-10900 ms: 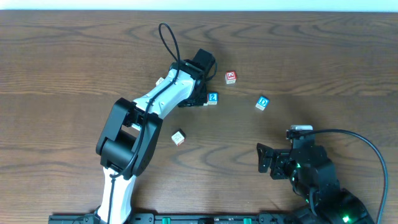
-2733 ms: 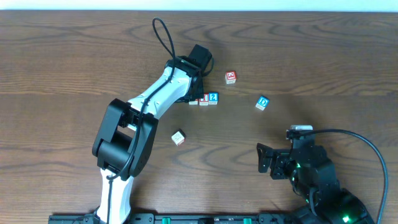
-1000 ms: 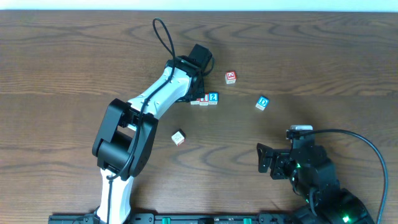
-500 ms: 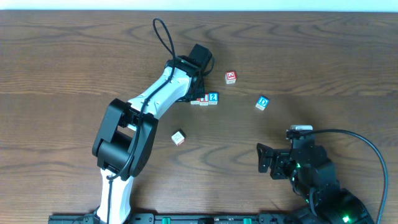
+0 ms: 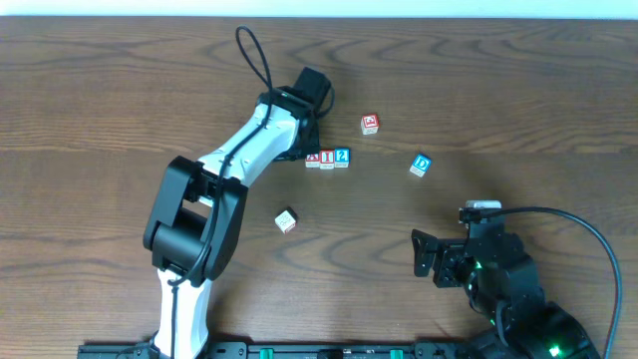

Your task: Spell out Ai2

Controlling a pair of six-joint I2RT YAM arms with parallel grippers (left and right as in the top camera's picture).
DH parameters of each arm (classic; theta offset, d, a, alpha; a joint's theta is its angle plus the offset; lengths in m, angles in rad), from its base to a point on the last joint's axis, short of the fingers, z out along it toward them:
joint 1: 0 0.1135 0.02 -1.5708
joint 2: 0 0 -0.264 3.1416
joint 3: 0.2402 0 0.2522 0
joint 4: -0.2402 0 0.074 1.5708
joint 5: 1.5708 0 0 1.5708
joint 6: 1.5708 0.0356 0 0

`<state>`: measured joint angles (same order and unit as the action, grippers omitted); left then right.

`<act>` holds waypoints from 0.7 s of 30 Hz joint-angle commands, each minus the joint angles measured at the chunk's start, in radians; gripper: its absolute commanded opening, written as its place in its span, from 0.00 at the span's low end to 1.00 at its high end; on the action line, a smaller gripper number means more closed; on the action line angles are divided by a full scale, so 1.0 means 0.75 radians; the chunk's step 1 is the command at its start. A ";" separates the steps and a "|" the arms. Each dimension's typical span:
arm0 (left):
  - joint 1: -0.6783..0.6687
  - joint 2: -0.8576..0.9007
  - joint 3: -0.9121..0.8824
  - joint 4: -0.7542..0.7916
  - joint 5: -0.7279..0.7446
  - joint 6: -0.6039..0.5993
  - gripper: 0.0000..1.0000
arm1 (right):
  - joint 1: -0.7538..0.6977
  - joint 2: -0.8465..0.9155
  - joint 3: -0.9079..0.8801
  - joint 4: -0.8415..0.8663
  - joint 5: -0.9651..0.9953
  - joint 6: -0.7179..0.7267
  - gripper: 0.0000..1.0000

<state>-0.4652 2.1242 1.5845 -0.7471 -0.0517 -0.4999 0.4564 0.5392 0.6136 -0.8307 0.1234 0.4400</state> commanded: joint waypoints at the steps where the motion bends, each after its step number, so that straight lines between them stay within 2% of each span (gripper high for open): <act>1: 0.038 -0.043 0.041 -0.009 -0.025 0.008 0.06 | -0.006 -0.003 -0.001 -0.001 -0.001 0.011 0.99; 6: 0.103 -0.056 0.041 -0.006 -0.057 0.008 0.06 | -0.006 -0.003 -0.001 -0.001 -0.001 0.011 0.99; 11: 0.166 -0.071 0.053 -0.001 -0.054 0.007 0.22 | -0.006 -0.003 -0.001 -0.001 -0.001 0.011 0.99; 19: 0.207 -0.127 0.158 -0.007 -0.058 -0.027 0.24 | -0.006 -0.003 -0.001 -0.001 -0.001 0.011 0.99; 21: 0.213 -0.146 0.190 -0.010 -0.072 -0.053 0.28 | -0.006 -0.003 -0.001 -0.001 -0.001 0.011 0.99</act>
<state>-0.3141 2.0644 1.6802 -0.7513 -0.0803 -0.5056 0.4564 0.5392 0.6136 -0.8310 0.1234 0.4400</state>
